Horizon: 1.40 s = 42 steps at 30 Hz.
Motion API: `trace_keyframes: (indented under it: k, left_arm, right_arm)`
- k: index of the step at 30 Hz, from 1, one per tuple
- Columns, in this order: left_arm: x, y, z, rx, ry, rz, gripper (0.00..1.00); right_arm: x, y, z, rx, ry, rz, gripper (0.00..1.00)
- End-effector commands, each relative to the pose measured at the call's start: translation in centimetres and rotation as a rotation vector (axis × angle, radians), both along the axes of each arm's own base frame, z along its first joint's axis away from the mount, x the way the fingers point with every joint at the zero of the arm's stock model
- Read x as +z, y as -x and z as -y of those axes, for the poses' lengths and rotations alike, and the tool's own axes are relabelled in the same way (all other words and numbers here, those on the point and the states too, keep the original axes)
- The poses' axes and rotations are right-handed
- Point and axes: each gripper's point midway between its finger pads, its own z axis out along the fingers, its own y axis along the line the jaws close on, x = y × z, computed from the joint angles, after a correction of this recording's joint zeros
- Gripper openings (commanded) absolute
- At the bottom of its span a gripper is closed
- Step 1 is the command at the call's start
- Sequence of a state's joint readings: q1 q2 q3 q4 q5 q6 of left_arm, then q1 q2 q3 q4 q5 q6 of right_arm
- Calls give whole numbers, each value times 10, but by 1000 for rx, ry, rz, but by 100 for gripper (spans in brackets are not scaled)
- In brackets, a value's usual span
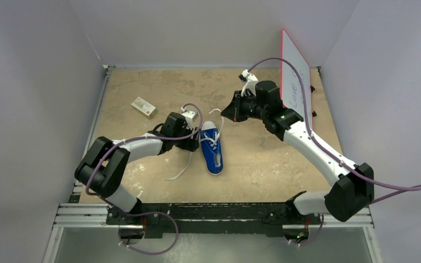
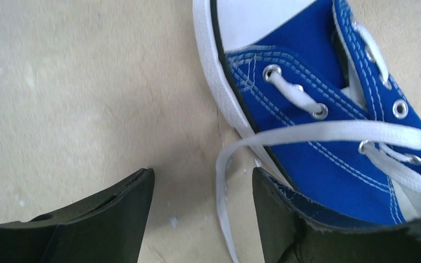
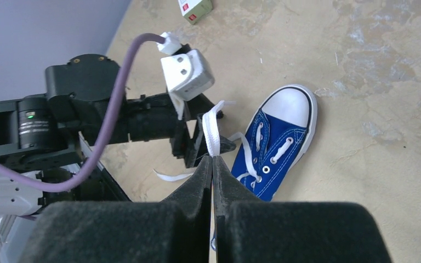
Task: Tie the shoes
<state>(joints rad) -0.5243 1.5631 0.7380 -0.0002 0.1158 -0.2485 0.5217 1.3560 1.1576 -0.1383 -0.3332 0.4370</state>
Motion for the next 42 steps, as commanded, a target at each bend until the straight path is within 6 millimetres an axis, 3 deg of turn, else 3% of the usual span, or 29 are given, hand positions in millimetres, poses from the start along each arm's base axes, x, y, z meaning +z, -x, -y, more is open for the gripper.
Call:
trace_keyframes:
  k: [1,3,6,8,10,15,16,19,22,28,33,37,42]
  left_arm:
    - [4,-25,10,-61,-27,94,64]
    - [1,-29,13,-61,-25,98,55]
    - [1,-33,21,-46,18,89,31]
    - [9,-33,28,-43,69,95,15]
    - [20,-29,31,-42,110,101,7]
    - [66,-17,37,-39,212,106,4]
    - [76,-15,41,-33,249,96,0]
    - [93,-11,59,-9,385,34,0]
    - [95,-6,75,-34,495,-7,0]
    - [98,-8,84,-20,610,4,0]
    - [80,-7,85,-5,602,-49,0]
    - [90,-10,81,19,594,-34,0]
    - [110,-14,59,87,517,29,0]
  right_arm:
    - [31,1,1,15,-39,76,0]
    - [29,0,2,9,-41,71,0]
    - [28,0,0,9,-53,59,0]
    - [29,-1,-1,10,-63,56,0]
    - [29,-1,-3,13,-72,52,0]
    - [31,3,-13,73,-112,35,0]
    - [34,7,-18,113,-130,42,0]
    - [44,19,-28,215,-192,82,0]
    - [47,12,-26,144,-239,59,0]
    - [41,-14,-26,87,-263,4,0]
    - [50,-27,-32,121,-344,-42,0]
    - [69,-14,-50,298,-439,-24,0]
    - [76,23,-59,485,-549,-29,0]
